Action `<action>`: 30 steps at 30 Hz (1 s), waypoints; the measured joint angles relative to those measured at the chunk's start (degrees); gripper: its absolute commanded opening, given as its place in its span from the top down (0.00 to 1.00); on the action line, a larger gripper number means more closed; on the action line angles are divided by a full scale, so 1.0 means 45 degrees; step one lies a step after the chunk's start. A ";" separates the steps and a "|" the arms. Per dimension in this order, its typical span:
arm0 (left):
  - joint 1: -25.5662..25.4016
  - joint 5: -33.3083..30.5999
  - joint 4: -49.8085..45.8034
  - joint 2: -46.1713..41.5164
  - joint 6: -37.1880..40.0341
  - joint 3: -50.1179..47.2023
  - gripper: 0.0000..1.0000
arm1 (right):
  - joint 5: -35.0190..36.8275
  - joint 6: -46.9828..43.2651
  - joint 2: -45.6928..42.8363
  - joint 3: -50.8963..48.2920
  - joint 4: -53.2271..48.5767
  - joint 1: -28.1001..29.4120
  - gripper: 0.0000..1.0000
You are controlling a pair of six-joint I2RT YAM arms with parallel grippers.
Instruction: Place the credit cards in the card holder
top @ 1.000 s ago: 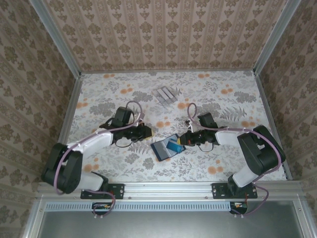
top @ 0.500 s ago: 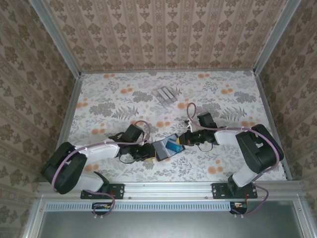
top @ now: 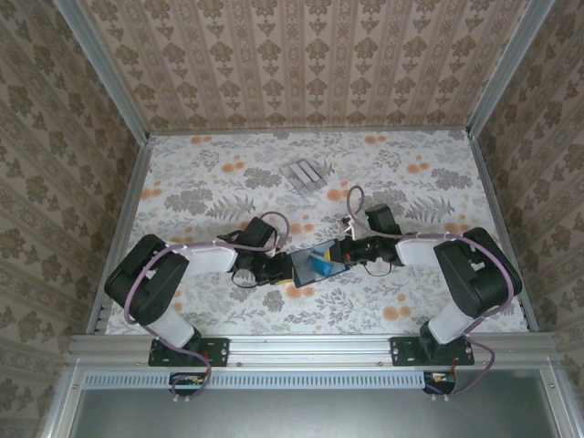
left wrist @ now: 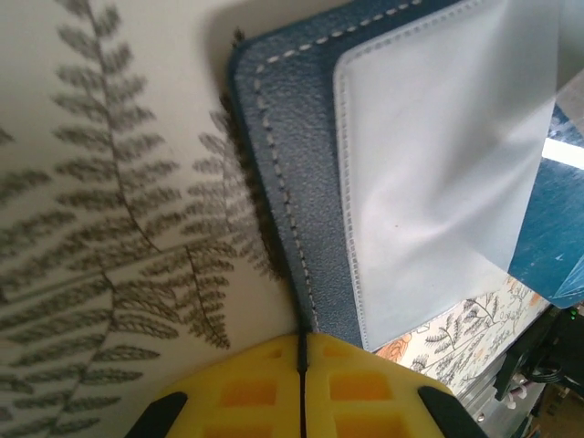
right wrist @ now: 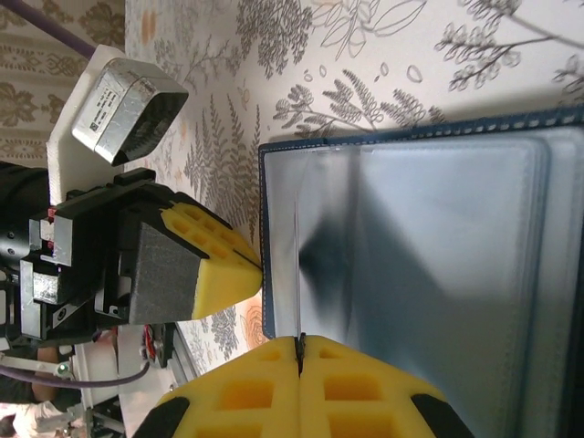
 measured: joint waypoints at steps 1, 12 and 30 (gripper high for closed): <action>0.0063 0.0029 -0.0044 0.0039 0.0097 0.0053 0.93 | 0.0005 0.0044 0.0000 0.0000 0.0044 -0.0034 1.00; 0.0204 0.0379 -0.0418 0.0427 0.0782 0.0461 0.94 | 0.0976 0.1787 0.0466 -0.0729 0.2215 0.0000 1.00; 0.0194 0.0612 -0.0063 0.0563 0.0777 0.0461 0.95 | 0.4133 0.3755 0.0335 -0.1642 0.4600 0.1953 0.84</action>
